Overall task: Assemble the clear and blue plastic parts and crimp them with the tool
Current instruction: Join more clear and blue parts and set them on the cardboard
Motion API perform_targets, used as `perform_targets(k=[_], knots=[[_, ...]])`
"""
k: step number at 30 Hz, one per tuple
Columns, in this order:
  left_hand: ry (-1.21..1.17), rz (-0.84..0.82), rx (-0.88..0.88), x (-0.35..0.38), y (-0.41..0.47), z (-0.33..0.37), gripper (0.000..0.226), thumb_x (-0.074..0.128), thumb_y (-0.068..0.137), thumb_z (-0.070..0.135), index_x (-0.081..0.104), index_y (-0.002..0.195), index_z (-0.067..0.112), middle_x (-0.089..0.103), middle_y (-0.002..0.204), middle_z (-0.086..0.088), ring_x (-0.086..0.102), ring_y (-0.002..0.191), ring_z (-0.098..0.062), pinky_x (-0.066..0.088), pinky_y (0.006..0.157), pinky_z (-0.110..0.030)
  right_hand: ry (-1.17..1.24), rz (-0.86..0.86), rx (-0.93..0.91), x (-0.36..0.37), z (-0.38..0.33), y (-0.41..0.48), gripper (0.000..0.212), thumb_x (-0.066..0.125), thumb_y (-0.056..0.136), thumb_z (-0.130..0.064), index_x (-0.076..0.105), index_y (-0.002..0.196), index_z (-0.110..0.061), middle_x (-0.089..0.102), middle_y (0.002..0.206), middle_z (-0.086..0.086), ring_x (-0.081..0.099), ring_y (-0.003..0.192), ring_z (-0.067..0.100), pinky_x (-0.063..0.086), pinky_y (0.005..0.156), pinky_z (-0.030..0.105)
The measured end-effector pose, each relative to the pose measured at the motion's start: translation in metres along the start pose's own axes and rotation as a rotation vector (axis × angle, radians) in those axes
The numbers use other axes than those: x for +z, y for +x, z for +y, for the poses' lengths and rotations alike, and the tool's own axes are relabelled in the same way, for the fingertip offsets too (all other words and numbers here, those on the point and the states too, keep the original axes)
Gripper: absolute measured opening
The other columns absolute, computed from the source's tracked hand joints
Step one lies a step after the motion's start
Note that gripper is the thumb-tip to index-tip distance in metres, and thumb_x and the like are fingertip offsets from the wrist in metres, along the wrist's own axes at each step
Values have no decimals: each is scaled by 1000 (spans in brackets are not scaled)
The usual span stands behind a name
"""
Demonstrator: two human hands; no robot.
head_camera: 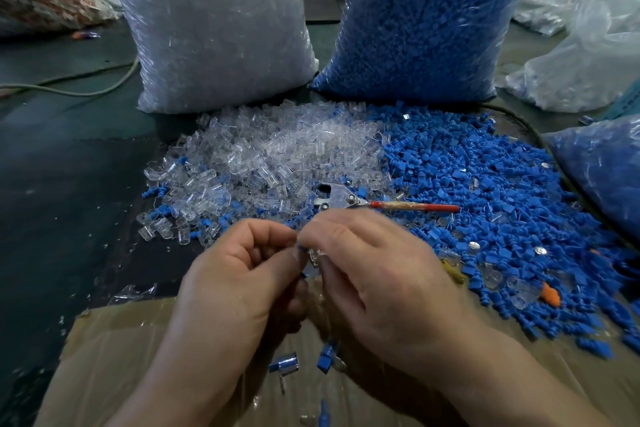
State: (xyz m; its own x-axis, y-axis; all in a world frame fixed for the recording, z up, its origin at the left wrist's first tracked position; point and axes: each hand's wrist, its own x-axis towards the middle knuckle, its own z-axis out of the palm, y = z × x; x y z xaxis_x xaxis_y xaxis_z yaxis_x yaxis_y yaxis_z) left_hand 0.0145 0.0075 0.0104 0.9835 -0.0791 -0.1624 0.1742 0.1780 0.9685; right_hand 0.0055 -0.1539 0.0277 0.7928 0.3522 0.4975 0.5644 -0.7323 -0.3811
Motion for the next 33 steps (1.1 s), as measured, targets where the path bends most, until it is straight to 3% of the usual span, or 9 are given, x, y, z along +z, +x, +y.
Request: perform_targets(k=[2, 4, 7, 13, 17, 21, 23, 26, 33], knots=[[-29, 14, -16, -2, 3, -3, 10, 77, 76, 15, 71, 82, 22, 61, 59, -13, 53, 46, -21, 46, 44, -29, -211, -25, 160, -6, 12, 2, 39, 52, 90, -30, 54, 129, -23, 58, 127, -4, 52, 117, 19, 48, 97, 45], [27, 34, 12, -7, 6, -5, 21, 71, 85, 5, 72, 78, 25, 63, 58, -10, 56, 46, -17, 46, 42, -25, -387, -172, 391, -14, 28, 1, 57, 49, 91, -47, 33, 144, -32, 39, 147, -6, 31, 137, 20, 29, 115, 47], [88, 21, 59, -12, 10, -3, 28, 67, 88, -1, 73, 78, 25, 64, 60, -7, 59, 50, -14, 48, 44, -20, -498, -383, 541, -16, 47, -3, 75, 44, 89, -63, 13, 149, -32, 25, 156, -2, 20, 144, 24, 14, 118, 44], [134, 15, 53, -15, 10, 0, 33, 63, 91, -3, 72, 76, 25, 64, 60, -7, 58, 50, -15, 50, 43, -21, -535, -358, 477, -14, 46, 2, 59, 47, 87, -57, 33, 139, -31, 54, 127, -6, 43, 116, 23, 33, 101, 42], [153, 25, 83, -15, 9, 3, 32, 63, 91, -1, 72, 78, 26, 65, 62, -7, 59, 51, -16, 51, 44, -21, -457, -241, 482, -21, 43, 3, 49, 47, 85, -51, 41, 131, -32, 56, 112, -7, 45, 103, 20, 35, 91, 40], [40, 61, 45, -16, 9, 2, 27, 63, 90, 0, 72, 80, 23, 64, 63, -9, 54, 47, -17, 47, 40, -26, -256, -154, 398, -32, 29, 1, 42, 41, 84, -52, 40, 123, -36, 49, 95, -17, 44, 86, 7, 37, 69, 23], [-14, 53, 36, -16, 9, 2, 16, 67, 83, 7, 72, 82, 23, 64, 64, -9, 52, 46, -18, 44, 39, -29, -214, -224, 340, -35, 20, -2, 41, 39, 83, -53, 42, 120, -36, 50, 92, -20, 47, 82, 2, 41, 67, 22], [32, 31, 116, -20, 12, 1, 15, 68, 69, 19, 73, 83, 23, 68, 68, -5, 60, 54, -15, 46, 42, -24, -230, -332, 270, -35, 15, -3, 49, 46, 81, -52, 48, 125, -31, 57, 101, -12, 52, 92, 12, 47, 75, 32], [118, -34, 231, -22, 12, 1, 15, 67, 70, 21, 73, 81, 29, 69, 70, 0, 64, 60, -11, 49, 45, -21, -203, -380, 270, -34, 15, -4, 56, 42, 80, -54, 41, 132, -36, 53, 111, -14, 46, 104, 10, 43, 84, 30]])
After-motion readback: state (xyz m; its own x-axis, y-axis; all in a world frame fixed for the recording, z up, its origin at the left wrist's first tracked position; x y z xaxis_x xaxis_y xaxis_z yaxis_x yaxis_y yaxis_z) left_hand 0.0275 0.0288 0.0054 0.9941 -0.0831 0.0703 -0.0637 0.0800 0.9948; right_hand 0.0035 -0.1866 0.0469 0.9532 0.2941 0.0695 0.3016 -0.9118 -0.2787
